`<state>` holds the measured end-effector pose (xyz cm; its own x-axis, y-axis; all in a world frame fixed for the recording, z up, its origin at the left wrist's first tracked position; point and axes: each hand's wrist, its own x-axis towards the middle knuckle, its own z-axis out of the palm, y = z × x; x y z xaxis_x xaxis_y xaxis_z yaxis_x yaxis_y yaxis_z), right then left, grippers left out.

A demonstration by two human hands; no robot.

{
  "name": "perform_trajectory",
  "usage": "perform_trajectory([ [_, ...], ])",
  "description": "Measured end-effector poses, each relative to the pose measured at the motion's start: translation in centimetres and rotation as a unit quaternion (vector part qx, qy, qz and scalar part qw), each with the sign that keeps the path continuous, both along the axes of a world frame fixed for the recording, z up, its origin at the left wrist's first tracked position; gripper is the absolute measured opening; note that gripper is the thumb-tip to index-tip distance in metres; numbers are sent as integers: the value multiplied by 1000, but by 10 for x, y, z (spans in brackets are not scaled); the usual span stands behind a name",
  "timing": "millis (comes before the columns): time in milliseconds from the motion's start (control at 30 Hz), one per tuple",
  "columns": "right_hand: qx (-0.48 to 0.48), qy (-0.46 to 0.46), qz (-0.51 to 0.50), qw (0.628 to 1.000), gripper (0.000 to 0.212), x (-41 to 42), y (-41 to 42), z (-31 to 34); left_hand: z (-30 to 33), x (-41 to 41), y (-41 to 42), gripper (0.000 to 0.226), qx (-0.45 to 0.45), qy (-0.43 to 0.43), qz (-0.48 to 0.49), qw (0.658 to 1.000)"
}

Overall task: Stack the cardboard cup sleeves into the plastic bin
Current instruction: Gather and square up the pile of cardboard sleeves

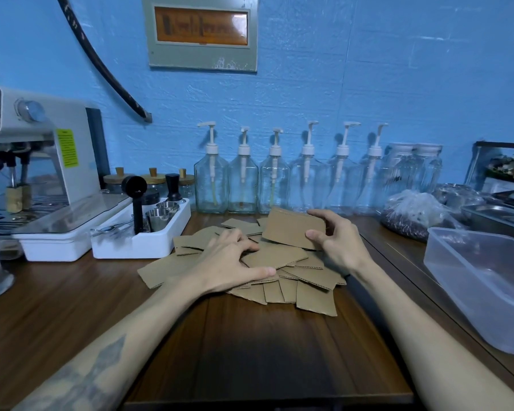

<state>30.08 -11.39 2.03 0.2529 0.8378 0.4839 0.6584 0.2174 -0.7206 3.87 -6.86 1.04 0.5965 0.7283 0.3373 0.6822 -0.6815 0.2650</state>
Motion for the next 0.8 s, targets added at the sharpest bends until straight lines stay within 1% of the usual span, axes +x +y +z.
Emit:
perform_trajectory([
  [67,0,2,5,1000,45,-2,0,1,0,-1,1,74,-16,-14,-1,1000],
  [200,5,10,4,1000,44,-2,-2,2,5,-9,6,62,-107,-60,-17,992],
  [333,18,32,0,999,43,-3,-3,3,9,-21,11,57,-199,-134,-55,969],
  [467,38,75,7,996,41,-5,-3,5,11,-27,15,52,-211,-217,-84,949],
  [533,37,67,8,997,41,-6,-4,4,12,-30,17,51,-231,-257,-90,934],
  [633,21,25,6,999,42,-8,-4,2,19,-31,17,49,-245,-356,-93,897],
  [667,18,21,10,1000,43,-9,-3,2,22,-31,15,48,-242,-404,-91,878],
  [733,16,15,20,1000,43,-13,-3,0,31,-31,10,43,-229,-506,-84,827],
  [800,10,4,30,999,43,-15,-4,-1,38,-29,5,37,-212,-578,-71,785],
])
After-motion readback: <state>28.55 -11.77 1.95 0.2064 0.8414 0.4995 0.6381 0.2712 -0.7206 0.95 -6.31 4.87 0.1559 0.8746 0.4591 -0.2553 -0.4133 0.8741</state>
